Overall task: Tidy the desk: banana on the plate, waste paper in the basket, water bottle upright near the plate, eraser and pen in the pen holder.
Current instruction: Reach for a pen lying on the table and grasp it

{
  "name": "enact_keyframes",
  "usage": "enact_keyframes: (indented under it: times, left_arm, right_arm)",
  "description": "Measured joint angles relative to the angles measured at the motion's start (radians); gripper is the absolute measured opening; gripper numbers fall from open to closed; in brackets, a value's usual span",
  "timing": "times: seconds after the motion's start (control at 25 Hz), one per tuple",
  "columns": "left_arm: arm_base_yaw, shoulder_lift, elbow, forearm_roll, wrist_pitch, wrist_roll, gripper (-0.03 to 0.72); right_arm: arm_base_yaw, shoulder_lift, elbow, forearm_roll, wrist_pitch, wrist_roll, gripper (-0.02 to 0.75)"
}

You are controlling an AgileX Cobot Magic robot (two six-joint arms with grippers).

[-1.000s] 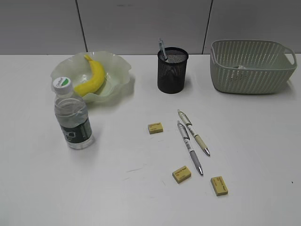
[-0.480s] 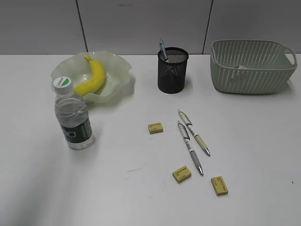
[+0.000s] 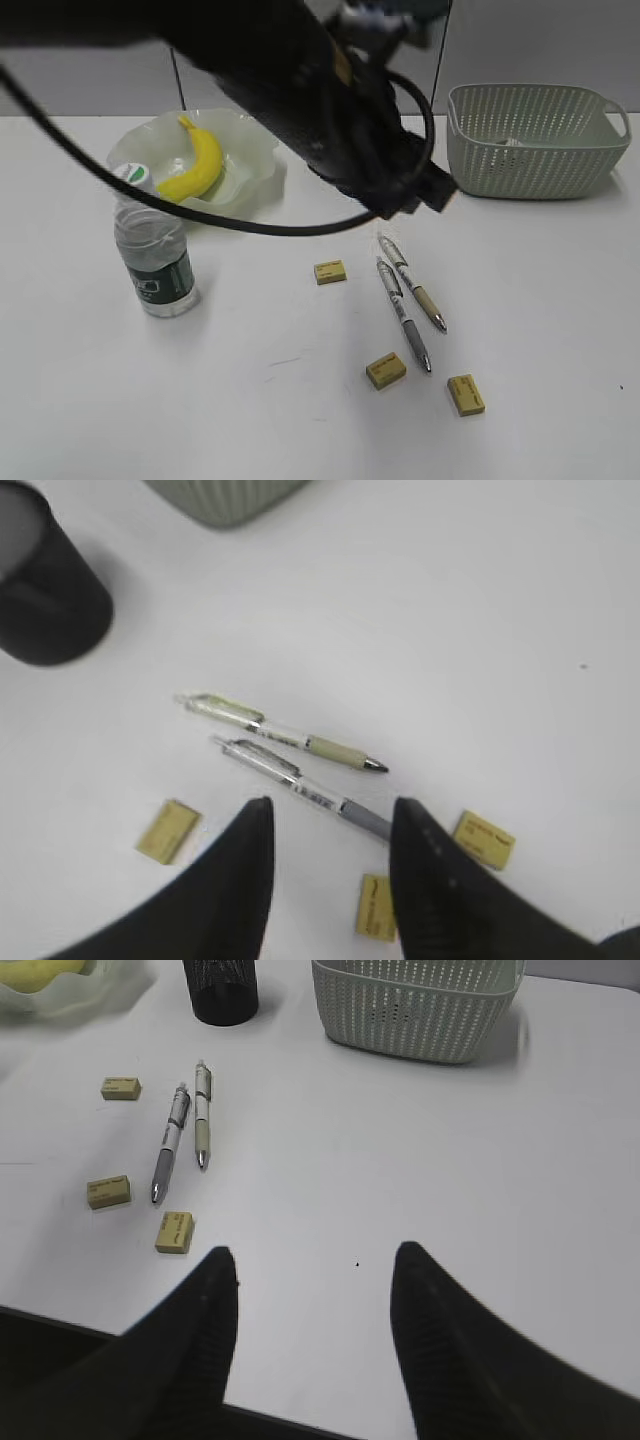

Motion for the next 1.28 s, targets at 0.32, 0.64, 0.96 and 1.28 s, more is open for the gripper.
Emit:
enact_keyframes:
  times: [0.32, 0.64, 0.96, 1.28]
  left_arm:
    - [0.005, 0.421, -0.337, 0.022, 0.181, -0.308, 0.391]
    - [0.005, 0.564, -0.443, 0.16, 0.224, -0.693, 0.351]
    - [0.005, 0.621, -0.451, 0.188, 0.226, -0.811, 0.33]
    - [0.004, 0.639, -0.455, 0.181, 0.212, -0.822, 0.213]
  right_arm:
    - [0.0, 0.0, 0.0, 0.0, 0.0, -0.001, 0.402]
    - [0.0, 0.0, 0.0, 0.0, 0.0, -0.002, 0.402]
    - [0.0, 0.0, 0.0, 0.0, 0.0, -0.003, 0.402]
    - [0.0, 0.0, 0.0, 0.0, 0.0, -0.003, 0.402]
